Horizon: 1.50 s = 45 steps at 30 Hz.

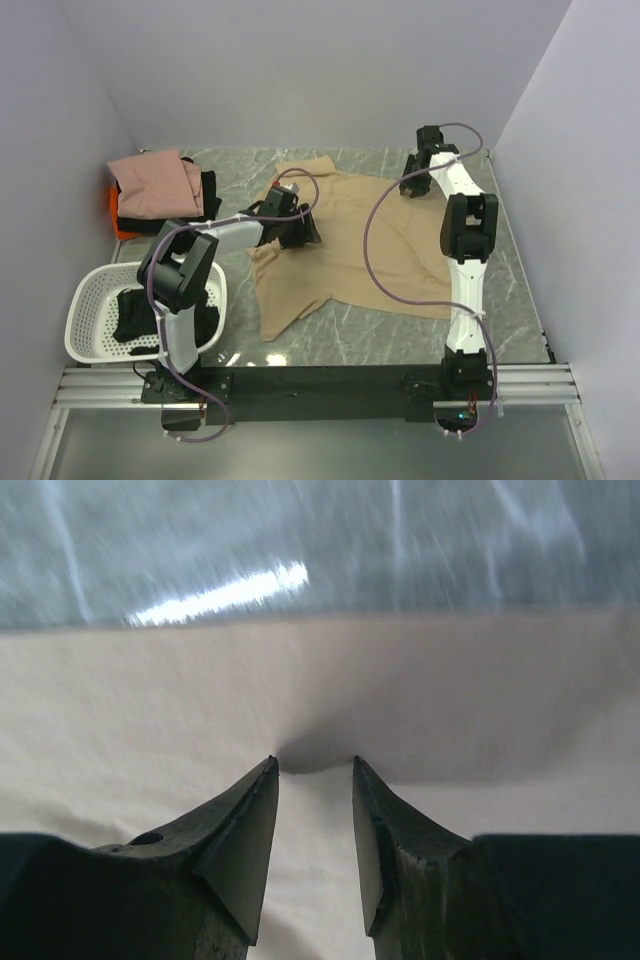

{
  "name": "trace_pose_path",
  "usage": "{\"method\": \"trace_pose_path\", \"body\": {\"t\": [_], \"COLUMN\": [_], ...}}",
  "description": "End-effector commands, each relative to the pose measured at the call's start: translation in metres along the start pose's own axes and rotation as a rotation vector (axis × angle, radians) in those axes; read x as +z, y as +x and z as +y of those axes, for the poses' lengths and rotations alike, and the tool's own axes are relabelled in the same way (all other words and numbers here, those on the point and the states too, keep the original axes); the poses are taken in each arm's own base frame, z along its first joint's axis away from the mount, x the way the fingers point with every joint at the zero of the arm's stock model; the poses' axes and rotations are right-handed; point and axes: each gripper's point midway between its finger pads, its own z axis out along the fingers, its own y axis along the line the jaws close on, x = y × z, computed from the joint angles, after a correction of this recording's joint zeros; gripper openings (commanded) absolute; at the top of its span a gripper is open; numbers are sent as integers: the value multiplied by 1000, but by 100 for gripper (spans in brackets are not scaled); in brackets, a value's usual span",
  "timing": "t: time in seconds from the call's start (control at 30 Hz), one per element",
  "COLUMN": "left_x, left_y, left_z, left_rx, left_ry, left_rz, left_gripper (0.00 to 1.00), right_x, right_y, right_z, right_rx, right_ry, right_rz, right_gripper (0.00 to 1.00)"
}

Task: Fold and stack the t-shirts
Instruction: Flatten the tshirt out

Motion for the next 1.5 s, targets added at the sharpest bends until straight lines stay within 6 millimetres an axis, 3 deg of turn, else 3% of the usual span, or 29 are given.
{"method": "trace_pose_path", "body": {"t": [0.0, 0.03, 0.1, 0.2, 0.23, 0.27, 0.3, 0.33, 0.37, 0.4, 0.43, 0.47, 0.5, 0.53, 0.57, 0.73, 0.8, 0.83, 0.9, 1.2, 1.47], "left_x": [2, 4, 4, 1, -2, -6, -10, -20, -25, -30, -43, -47, -50, -57, -59, -54, -51, -47, -45, -32, -30], "left_y": [-21, -21, -30, -42, -47, -54, -58, -66, -70, -72, -78, -74, -71, -66, -62, -18, -1, 7, 19, 58, 75], "left_z": [-10, -9, -14, -19, -23, -26, -29, -36, -39, -42, -49, -48, -50, -50, -51, -51, -55, -51, -53, -52, -59], "left_rx": [14, 12, 18, 30, 37, 42, 43, 49, 53, 58, 65, 69, 74, 74, 73, 90, 109, 108, 115, 121, 123], "left_ry": [40, 39, 43, 45, 48, 45, 47, 63, 62, 64, 73, 68, 62, 65, 68, 60, 61, 49, 54, 65, 89], "left_rz": [-29, -24, -39, -74, -89, -111, -124, -152, -174, -191, -221, -225, -234, -237, -237, -164, -137, -125, -103, -18, 18], "left_gripper": [64, 64, 64, 64, 64, 64, 64, 64, 64, 64, 64, 64, 65, 65, 65, 64, 64, 64, 64, 64, 64], "right_x": [-3, -9, -10, -34, -33, -66, -80, -74, -114, -128, -123, -152, -157, -149, -161, -139, -130, -121, -115, -86, -63], "right_y": [-10, -25, -34, -55, -44, -56, -68, -45, -56, -61, -38, -41, -32, -9, -4, 57, 70, 76, 84, 103, 98], "right_z": [5, 11, 15, 32, 30, 38, 44, 33, 34, 33, 21, 15, 7, -5, -12, -52, -56, -72, -81, -116, -127], "right_rx": [-15, -17, -27, -52, -56, -68, -80, -78, -77, -73, -67, -59, -51, -43, -34, 24, 38, 68, 85, 157, 169], "right_ry": [-18, -37, -54, -134, -140, -163, -185, -163, -170, -174, -142, -119, -94, -55, -39, 49, 47, 72, 105, 177, 207], "right_rz": [18, -17, -40, -130, -112, -183, -259, -228, -315, -367, -332, -388, -381, -337, -351, -223, -190, -159, -127, -15, 28], "right_gripper": [43, 43, 44, 44, 45, 45, 46, 48, 48, 49, 51, 51, 52, 52, 52, 53, 53, 53, 53, 53, 49]}}
